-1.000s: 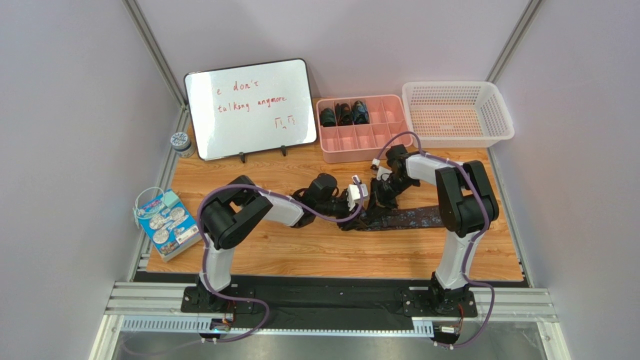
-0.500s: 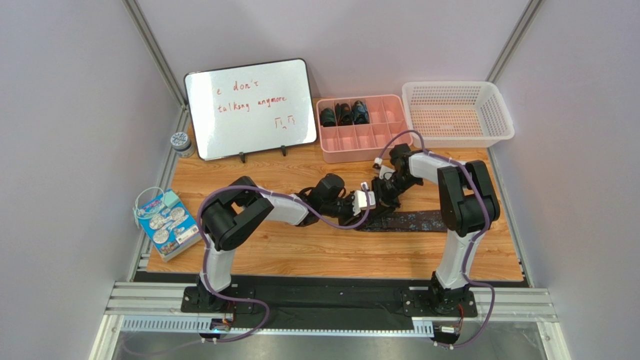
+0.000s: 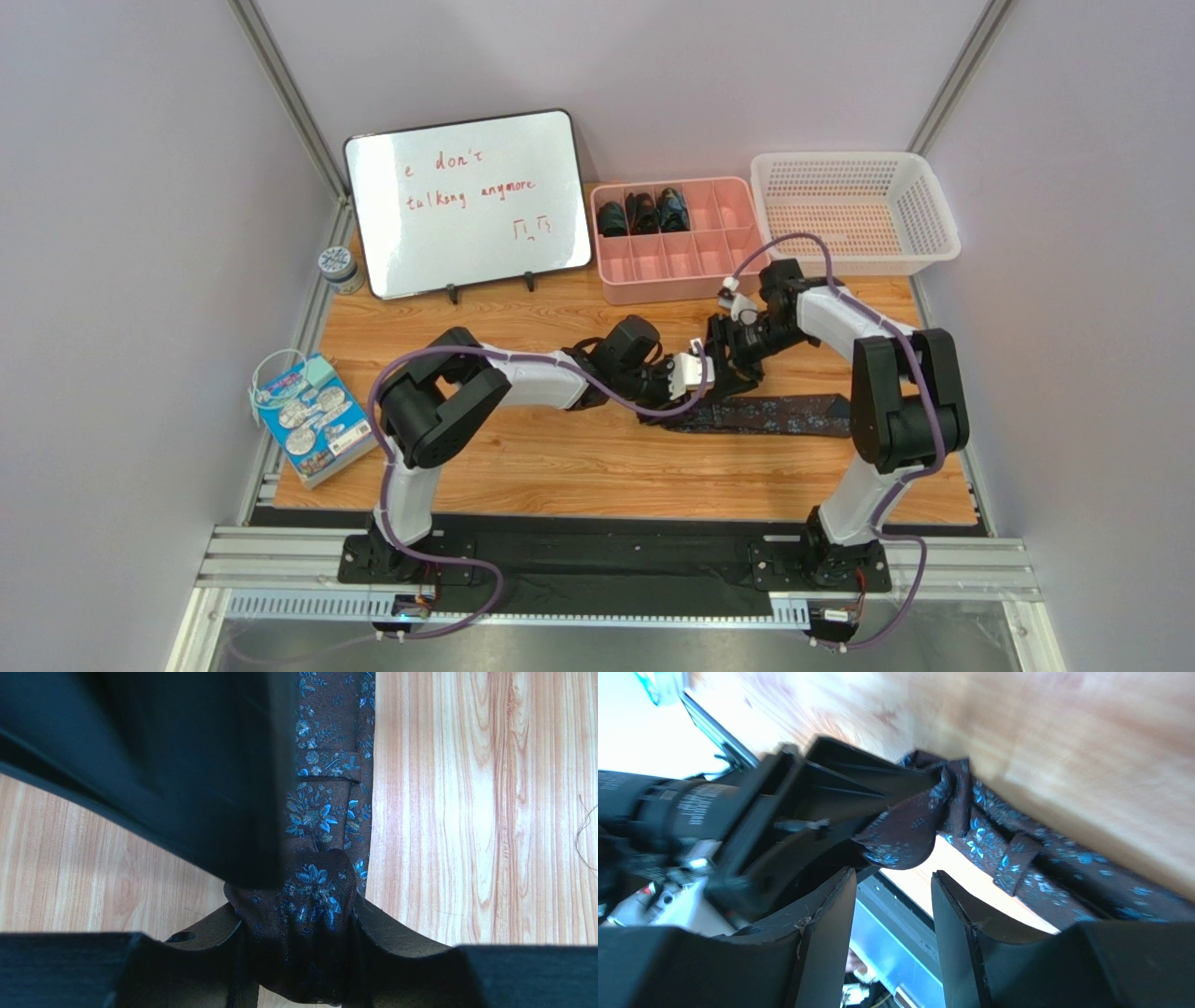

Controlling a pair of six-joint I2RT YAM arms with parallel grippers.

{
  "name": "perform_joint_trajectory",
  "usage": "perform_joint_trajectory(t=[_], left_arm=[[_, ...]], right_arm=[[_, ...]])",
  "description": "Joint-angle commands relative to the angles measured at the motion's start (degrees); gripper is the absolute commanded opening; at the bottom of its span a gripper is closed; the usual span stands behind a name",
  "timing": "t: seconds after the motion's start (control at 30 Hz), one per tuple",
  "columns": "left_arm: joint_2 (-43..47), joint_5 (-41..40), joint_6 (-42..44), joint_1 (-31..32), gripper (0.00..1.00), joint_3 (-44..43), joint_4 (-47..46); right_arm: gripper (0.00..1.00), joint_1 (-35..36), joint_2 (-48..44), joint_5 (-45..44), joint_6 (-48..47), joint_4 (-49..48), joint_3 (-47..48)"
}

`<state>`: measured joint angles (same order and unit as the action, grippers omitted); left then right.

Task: Roll the ties
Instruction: Roll the tie at the center of the board.

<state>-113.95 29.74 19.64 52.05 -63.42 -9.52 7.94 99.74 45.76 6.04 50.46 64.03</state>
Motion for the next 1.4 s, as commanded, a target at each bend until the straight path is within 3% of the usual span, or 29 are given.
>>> perform_joint_trajectory(t=[0.0,0.13,0.23,0.43,0.5,0.63,0.9,1.13,1.17,1.37], left_arm=[[-4.09,-2.58,1.37,0.24,0.14,1.46,12.16],[-4.00,-2.49,1.37,0.24,0.15,1.19,12.33],[-3.91,-2.31,1.54,0.15,0.18,1.19,12.51],[-3.30,-1.61,2.07,0.24,0.23,1.46,12.59],[-2.34,-1.17,2.07,-0.19,0.28,1.63,12.42],[-0.05,-0.12,2.16,-0.90,0.50,2.25,11.19],[1.80,2.16,0.49,-1.34,0.60,2.07,7.76],[4.61,3.05,-2.14,-1.69,0.68,5.41,-0.66],[4.70,3.22,-2.67,-1.86,0.75,5.50,-1.37],[4.79,3.84,-7.32,-2.22,0.77,8.04,-9.72]], right_arm=[[0.49,2.42,-1.13,1.36,2.57,-6.23,-2.94],[0.49,4.27,0.01,-0.14,4.67,-10.28,-3.74],[0.42,4.54,1.41,-1.81,4.68,-11.08,-3.39],[0.00,3.92,3.00,-8.56,2.13,-8.97,-3.82],[0.00,3.13,2.56,-10.07,2.04,-8.71,-4.70],[0.00,0.76,4.14,-13.05,1.60,-7.13,-6.02],[0.00,0.41,6.95,-19.91,1.69,-6.51,-5.67],[0.00,2.16,8.10,-25.53,2.48,-6.25,-3.91],[0.00,2.42,8.27,-26.06,2.48,-6.07,-3.30],[0.00,5.15,9.41,-30.02,3.01,-3.70,-1.37]])
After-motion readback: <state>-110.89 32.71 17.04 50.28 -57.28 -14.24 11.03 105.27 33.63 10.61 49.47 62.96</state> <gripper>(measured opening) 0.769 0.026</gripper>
